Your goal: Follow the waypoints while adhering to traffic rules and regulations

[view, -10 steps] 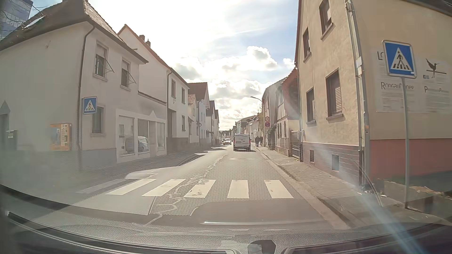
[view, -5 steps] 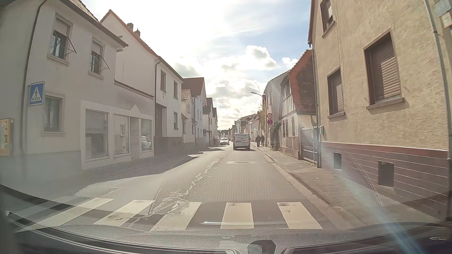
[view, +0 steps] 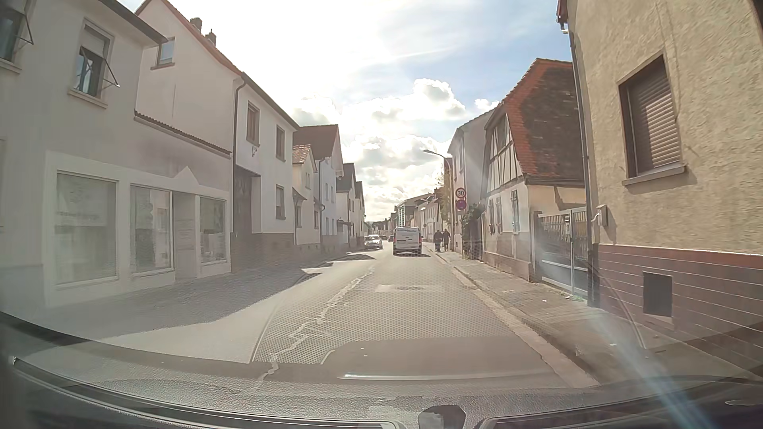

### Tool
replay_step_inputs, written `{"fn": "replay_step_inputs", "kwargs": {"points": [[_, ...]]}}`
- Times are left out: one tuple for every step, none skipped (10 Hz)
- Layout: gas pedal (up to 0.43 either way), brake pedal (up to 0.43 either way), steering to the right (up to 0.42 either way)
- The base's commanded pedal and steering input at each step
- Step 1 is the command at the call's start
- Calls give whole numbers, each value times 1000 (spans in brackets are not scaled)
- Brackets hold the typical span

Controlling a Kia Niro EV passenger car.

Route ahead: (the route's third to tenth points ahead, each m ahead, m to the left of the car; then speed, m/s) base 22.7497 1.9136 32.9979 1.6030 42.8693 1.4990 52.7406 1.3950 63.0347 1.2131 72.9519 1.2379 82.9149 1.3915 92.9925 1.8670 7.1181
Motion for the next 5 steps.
{"fn": "replay_step_inputs", "kwargs": {"points": [[118, 0, 0], [118, 0, 0], [118, 0, 0], [118, 0, 0], [118, 0, 0]]}}
